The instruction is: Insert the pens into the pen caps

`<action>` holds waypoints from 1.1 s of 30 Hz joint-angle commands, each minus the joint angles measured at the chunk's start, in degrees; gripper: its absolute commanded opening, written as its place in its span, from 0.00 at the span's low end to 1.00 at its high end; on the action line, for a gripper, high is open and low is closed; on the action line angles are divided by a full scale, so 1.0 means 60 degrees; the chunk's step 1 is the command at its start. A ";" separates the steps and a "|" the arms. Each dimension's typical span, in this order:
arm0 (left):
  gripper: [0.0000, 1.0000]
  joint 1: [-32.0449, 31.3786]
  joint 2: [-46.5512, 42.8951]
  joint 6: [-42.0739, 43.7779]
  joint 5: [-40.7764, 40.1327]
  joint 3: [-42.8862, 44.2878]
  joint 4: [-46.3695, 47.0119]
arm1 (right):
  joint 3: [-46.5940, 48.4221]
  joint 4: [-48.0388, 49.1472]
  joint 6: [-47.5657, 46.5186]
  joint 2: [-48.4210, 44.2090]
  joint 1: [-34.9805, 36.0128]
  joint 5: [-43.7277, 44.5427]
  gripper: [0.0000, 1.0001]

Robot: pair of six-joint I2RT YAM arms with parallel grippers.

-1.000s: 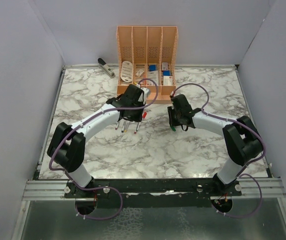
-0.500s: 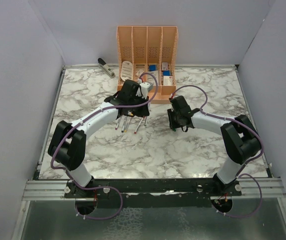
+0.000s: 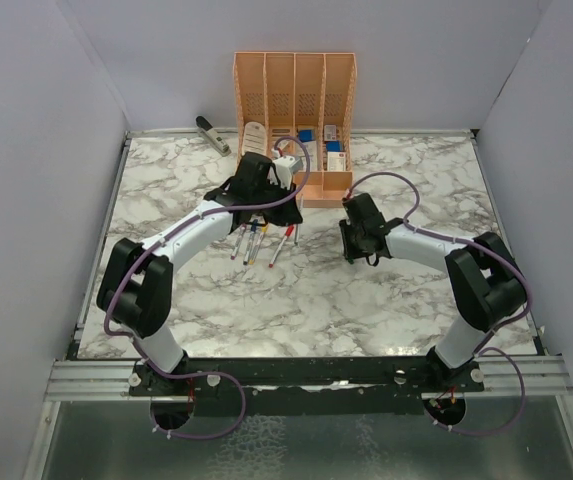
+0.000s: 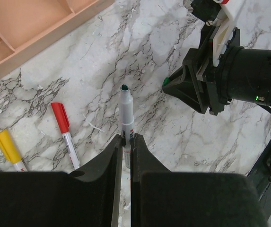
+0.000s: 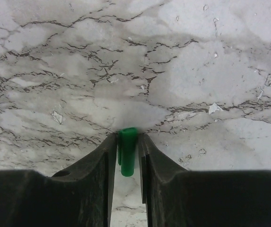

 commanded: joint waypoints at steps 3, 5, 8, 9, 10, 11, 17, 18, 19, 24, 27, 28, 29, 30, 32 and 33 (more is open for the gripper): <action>0.00 0.0146 0.0189 -0.0253 0.0814 0.0230 0.0681 | -0.0368 -0.1468 0.0232 0.0299 0.0088 -0.0120 0.15; 0.00 0.0169 0.0178 -0.0256 0.0881 0.0244 0.0778 | -0.0319 -0.1640 0.0311 0.0407 0.0098 0.0002 0.07; 0.00 0.0192 0.0136 -0.0205 0.1106 0.0252 0.0950 | -0.0170 -0.1773 0.0502 0.0545 0.0098 0.0254 0.01; 0.00 0.0206 0.0131 -0.0179 0.1179 0.0245 0.1008 | -0.0092 -0.1775 0.0580 0.0542 0.0098 0.0379 0.01; 0.00 0.0201 0.0130 -0.0147 0.1266 0.0244 0.1037 | 0.0024 -0.1760 0.0653 0.0514 0.0098 0.0468 0.01; 0.00 0.0206 0.0112 -0.0123 0.1353 0.0244 0.1063 | 0.0176 -0.1715 0.0710 0.0481 0.0098 0.0547 0.01; 0.00 0.0206 -0.0095 -0.0180 0.1544 -0.0113 0.1339 | 0.1330 -0.0475 0.0483 -0.0060 0.0011 0.1190 0.01; 0.00 0.0206 -0.0160 -0.0198 0.1557 -0.0205 0.1415 | 0.1509 -0.0153 0.0437 -0.0178 -0.0061 0.1284 0.01; 0.00 0.0206 -0.0226 -0.0217 0.1615 -0.0286 0.1509 | 0.1678 0.0173 0.0340 -0.0279 -0.0152 0.1361 0.01; 0.00 0.0207 -0.0561 -0.0237 0.2557 -0.0881 0.2405 | 0.2095 0.2376 0.0215 -0.0929 -0.0843 0.0593 0.01; 0.00 0.0206 -0.0811 -0.0322 0.3198 -0.1274 0.3211 | 0.1834 0.3823 0.0367 -0.1522 -0.1371 -0.0284 0.01; 0.00 0.0221 -0.0876 -0.0361 0.3357 -0.1350 0.3405 | 0.1702 0.4258 0.0426 -0.1707 -0.1519 -0.0607 0.01; 0.00 0.0221 -0.0911 -0.0405 0.3525 -0.1420 0.3611 | 0.1583 0.4679 0.0473 -0.1871 -0.1653 -0.1014 0.01; 0.00 0.0221 -0.0947 -0.0431 0.3673 -0.1472 0.3787 | 0.1464 0.5065 0.0505 -0.1990 -0.1783 -0.1423 0.01; 0.00 0.0235 -0.1007 -0.0459 0.3907 -0.1536 0.4105 | 0.1277 0.5714 0.0496 -0.2179 -0.1919 -0.2334 0.01; 0.00 0.0236 -0.1024 -0.0466 0.3959 -0.1542 0.4231 | 0.1233 0.5910 0.0506 -0.2236 -0.1923 -0.2674 0.01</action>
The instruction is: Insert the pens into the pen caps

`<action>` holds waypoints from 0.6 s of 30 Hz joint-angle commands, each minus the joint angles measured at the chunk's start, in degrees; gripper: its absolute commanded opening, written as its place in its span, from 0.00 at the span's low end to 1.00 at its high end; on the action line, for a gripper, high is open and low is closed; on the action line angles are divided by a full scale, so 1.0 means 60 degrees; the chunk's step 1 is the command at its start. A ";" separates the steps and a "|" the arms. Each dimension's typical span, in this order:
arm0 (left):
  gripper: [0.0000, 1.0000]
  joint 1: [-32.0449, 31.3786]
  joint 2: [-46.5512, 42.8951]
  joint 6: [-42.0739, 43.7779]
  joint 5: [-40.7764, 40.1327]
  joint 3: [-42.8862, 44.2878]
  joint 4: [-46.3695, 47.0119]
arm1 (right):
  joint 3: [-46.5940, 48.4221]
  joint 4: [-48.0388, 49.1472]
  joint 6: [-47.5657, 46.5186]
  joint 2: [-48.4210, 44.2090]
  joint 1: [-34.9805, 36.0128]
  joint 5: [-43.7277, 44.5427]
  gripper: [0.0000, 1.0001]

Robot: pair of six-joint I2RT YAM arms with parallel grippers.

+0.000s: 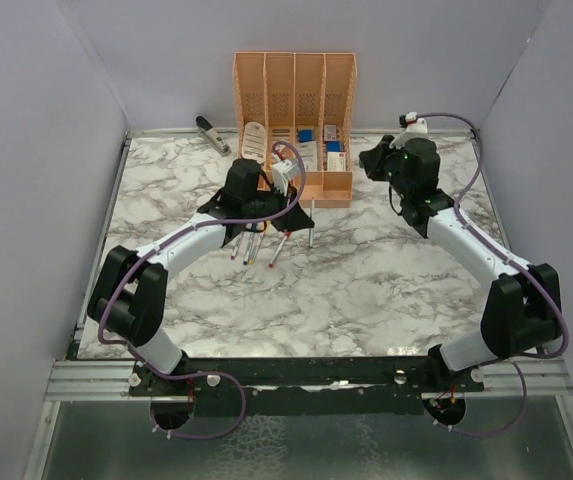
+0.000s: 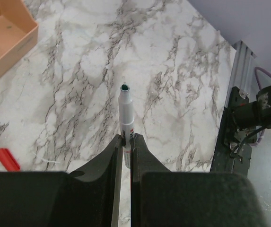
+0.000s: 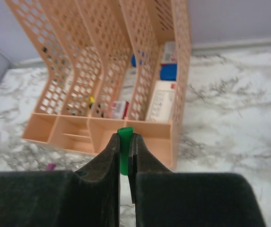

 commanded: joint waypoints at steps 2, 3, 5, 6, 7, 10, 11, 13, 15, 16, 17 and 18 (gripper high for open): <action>0.00 0.0065 -0.0473 -0.0079 0.1173 -0.0011 0.1518 | -0.0457 0.2407 0.0225 -0.0497 -0.0108 -0.2654 0.01; 0.00 0.0071 -0.0432 -0.0078 0.1250 -0.0003 0.1616 | -0.0575 0.2693 0.0298 -0.0562 -0.0119 -0.2975 0.01; 0.00 0.0085 -0.0377 -0.0145 0.1586 -0.0021 0.2029 | -0.0837 0.3317 0.0483 -0.0672 -0.0123 -0.3624 0.01; 0.00 0.0094 -0.0348 -0.0201 0.1824 -0.0055 0.2354 | -0.0895 0.3519 0.0559 -0.0683 -0.0121 -0.3968 0.01; 0.00 0.0100 -0.0308 -0.0223 0.2018 -0.0052 0.2539 | -0.0894 0.3632 0.0612 -0.0673 -0.0120 -0.4309 0.01; 0.00 0.0101 -0.0053 -0.0238 0.2479 0.0149 0.2707 | -0.0914 0.4044 0.0699 -0.0667 -0.0120 -0.5365 0.01; 0.00 0.0119 0.0037 -0.0259 0.2595 0.0211 0.2708 | -0.0950 0.4172 0.0692 -0.0691 -0.0120 -0.5648 0.01; 0.00 0.0130 0.0177 -0.0335 0.2673 0.0334 0.2708 | -0.1089 0.4402 0.0644 -0.0817 -0.0120 -0.6123 0.01; 0.00 0.0145 0.0277 -0.0454 0.2772 0.0433 0.2708 | -0.1243 0.4594 0.0593 -0.0977 -0.0121 -0.6347 0.01; 0.00 0.0145 0.0321 -0.0516 0.2811 0.0481 0.2708 | -0.1326 0.4702 0.0573 -0.1056 -0.0128 -0.6537 0.01; 0.00 0.0145 0.0345 -0.0550 0.2852 0.0495 0.2721 | -0.1405 0.4807 0.0561 -0.1123 -0.0123 -0.6683 0.01; 0.00 0.0145 0.0361 -0.0590 0.2879 0.0516 0.2722 | -0.1495 0.4926 0.0550 -0.1197 -0.0121 -0.6807 0.01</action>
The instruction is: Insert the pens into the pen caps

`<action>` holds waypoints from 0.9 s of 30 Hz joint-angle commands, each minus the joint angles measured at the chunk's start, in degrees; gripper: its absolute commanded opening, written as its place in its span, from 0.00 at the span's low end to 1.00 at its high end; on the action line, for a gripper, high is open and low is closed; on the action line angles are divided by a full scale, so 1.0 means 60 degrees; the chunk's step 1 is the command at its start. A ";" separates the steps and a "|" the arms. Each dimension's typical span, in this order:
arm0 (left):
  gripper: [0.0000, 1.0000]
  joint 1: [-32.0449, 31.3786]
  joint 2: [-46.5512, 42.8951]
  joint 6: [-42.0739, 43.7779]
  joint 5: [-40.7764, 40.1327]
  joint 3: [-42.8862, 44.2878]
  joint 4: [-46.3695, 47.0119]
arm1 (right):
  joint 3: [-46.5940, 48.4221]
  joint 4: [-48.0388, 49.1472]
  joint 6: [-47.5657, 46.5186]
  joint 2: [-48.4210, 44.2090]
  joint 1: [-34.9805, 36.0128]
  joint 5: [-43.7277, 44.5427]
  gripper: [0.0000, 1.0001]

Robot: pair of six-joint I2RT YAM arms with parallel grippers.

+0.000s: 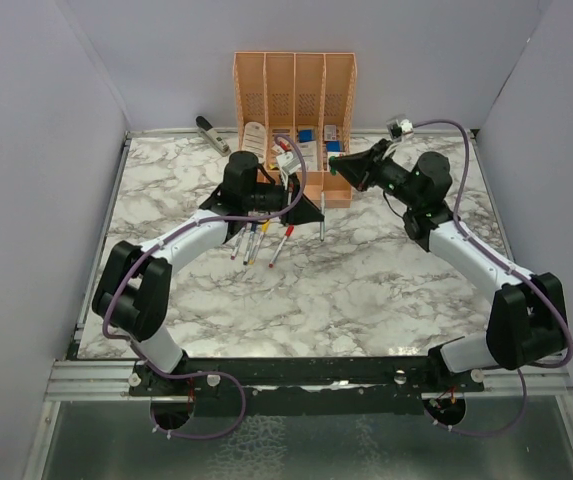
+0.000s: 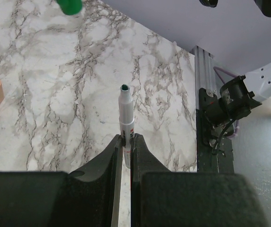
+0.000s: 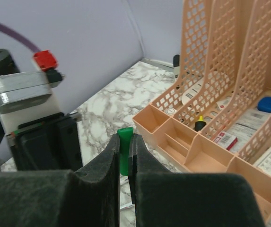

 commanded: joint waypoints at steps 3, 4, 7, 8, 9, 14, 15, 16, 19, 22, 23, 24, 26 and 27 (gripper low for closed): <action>0.00 0.0065 0.0154 -0.0258 0.0706 0.0346 0.0420 | -0.0660 0.1498 0.0049 -0.0660 0.0029 -0.1585 0.01; 0.00 0.0065 0.0148 -0.0267 0.0720 0.0361 0.0426 | -0.0772 0.1669 0.0091 -0.0707 0.0035 -0.1589 0.01; 0.00 0.0065 0.0161 -0.0351 0.0778 0.0407 0.0435 | -0.1045 0.2092 0.0195 -0.0782 0.0036 -0.1484 0.01; 0.00 0.0052 0.0161 -0.0397 0.0786 0.0416 0.0442 | -0.1097 0.2210 0.0243 -0.0768 0.0036 -0.1466 0.01; 0.00 0.0060 0.0160 -0.0434 0.0814 0.0421 0.0449 | -0.1130 0.2276 0.0298 -0.0750 0.0029 -0.1490 0.01; 0.00 0.0050 0.0177 -0.0641 0.0912 0.0435 0.0590 | -0.1408 0.3294 0.0807 -0.0560 0.0046 -0.1461 0.01; 0.00 0.0050 0.0187 -0.0672 0.0931 0.0430 0.0595 | -0.1475 0.3514 0.0921 -0.0519 0.0050 -0.1397 0.01; 0.00 0.0050 0.0198 -0.0694 0.0946 0.0413 0.0616 | -0.1555 0.3767 0.1047 -0.0482 0.0051 -0.1338 0.01; 0.00 0.0050 0.0220 -0.0759 0.0948 0.0381 0.0638 | -0.1713 0.4449 0.1456 -0.0358 0.0051 -0.1252 0.01; 0.00 0.0050 0.0242 -0.0827 0.0952 0.0368 0.0681 | -0.1784 0.4997 0.1787 -0.0163 0.0051 -0.1290 0.01; 0.00 0.0045 0.0248 -0.0840 0.0950 0.0372 0.0696 | -0.1811 0.5161 0.1903 -0.0088 0.0058 -0.1312 0.01; 0.00 0.0050 0.0255 -0.0862 0.0963 0.0380 0.0718 | -0.1850 0.5350 0.2022 -0.0007 0.0065 -0.1361 0.01; 0.00 0.0036 0.0285 -0.0899 0.0982 0.0400 0.0737 | -0.1883 0.5638 0.2223 0.0114 0.0066 -0.1479 0.01; 0.00 0.0030 0.0285 -0.0909 0.0965 0.0400 0.0749 | -0.1888 0.5719 0.2298 0.0181 0.0079 -0.1515 0.01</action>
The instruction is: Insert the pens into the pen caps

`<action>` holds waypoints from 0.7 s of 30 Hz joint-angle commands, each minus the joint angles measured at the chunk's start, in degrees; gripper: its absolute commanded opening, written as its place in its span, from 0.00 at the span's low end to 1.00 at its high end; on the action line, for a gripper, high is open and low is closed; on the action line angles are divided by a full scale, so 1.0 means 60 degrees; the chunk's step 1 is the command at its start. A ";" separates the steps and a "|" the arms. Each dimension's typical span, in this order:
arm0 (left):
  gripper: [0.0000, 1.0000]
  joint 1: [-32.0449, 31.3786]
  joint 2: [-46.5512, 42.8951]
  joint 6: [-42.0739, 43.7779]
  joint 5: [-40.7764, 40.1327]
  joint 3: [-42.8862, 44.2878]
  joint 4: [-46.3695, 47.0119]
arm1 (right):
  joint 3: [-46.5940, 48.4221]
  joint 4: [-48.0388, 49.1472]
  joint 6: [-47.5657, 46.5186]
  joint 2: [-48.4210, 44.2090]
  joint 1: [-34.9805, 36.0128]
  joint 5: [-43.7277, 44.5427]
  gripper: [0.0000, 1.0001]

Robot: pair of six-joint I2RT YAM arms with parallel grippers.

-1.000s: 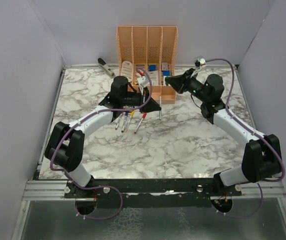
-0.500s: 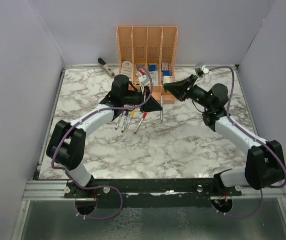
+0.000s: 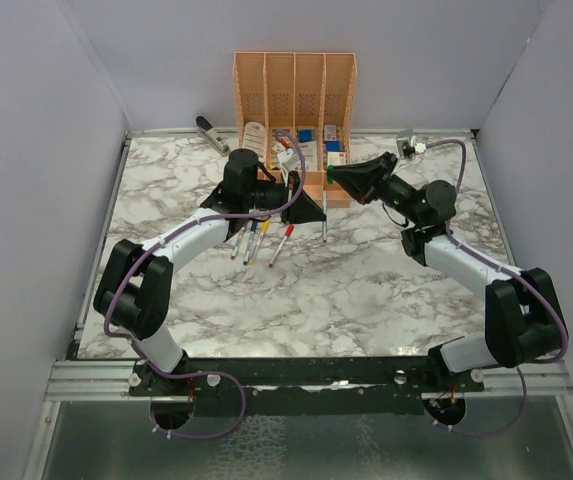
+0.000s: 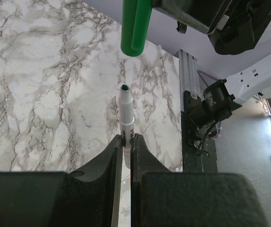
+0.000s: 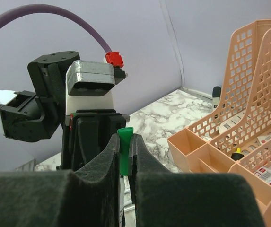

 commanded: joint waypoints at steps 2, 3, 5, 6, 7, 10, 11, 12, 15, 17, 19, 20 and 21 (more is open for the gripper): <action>0.00 0.0032 0.0107 -0.0113 0.0370 0.0201 0.0451 | -0.0108 0.1270 0.0687 0.0352 0.0129 -0.0326 0.01; 0.00 0.0035 0.0120 -0.0138 0.0369 0.0201 0.0478 | -0.0108 0.1295 0.0680 0.0382 0.0154 -0.0350 0.01; 0.00 0.0036 0.0140 -0.0166 0.0398 0.0207 0.0511 | -0.0100 0.1279 0.0639 0.0403 0.0218 -0.0336 0.01; 0.00 0.0036 0.0161 -0.0183 0.0398 0.0209 0.0524 | -0.0103 0.1269 0.0623 0.0411 0.0238 -0.0335 0.01; 0.00 0.0043 0.0176 -0.0185 0.0405 0.0219 0.0528 | -0.0089 0.1261 0.0615 0.0421 0.0254 -0.0344 0.01; 0.00 0.0028 0.0222 -0.0199 0.0400 0.0232 0.0547 | -0.0024 0.1145 0.0573 0.0470 0.0275 -0.0381 0.01; 0.00 0.0024 0.0241 -0.0215 0.0398 0.0236 0.0543 | -0.0006 0.1130 0.0571 0.0484 0.0284 -0.0381 0.01; 0.00 0.0021 0.0260 -0.0220 0.0398 0.0251 0.0550 | 0.0006 0.1104 0.0563 0.0498 0.0291 -0.0407 0.01; 0.00 0.0021 0.0259 -0.0222 0.0377 0.0253 0.0583 | 0.0034 0.1034 0.0492 0.0508 0.0314 -0.0418 0.01; 0.00 0.0021 0.0241 -0.0221 0.0342 0.0253 0.0600 | 0.0027 0.0960 0.0423 0.0489 0.0314 -0.0406 0.01; 0.00 0.0028 0.0226 -0.0220 0.0340 0.0246 0.0616 | 0.0007 0.0865 0.0337 0.0446 0.0325 -0.0378 0.01; 0.00 0.0022 0.0214 -0.0227 0.0340 0.0252 0.0616 | -0.0005 0.0815 0.0285 0.0436 0.0323 -0.0380 0.01; 0.00 0.0021 0.0198 -0.0222 0.0340 0.0253 0.0616 | -0.0018 0.0746 0.0222 0.0411 0.0325 -0.0368 0.01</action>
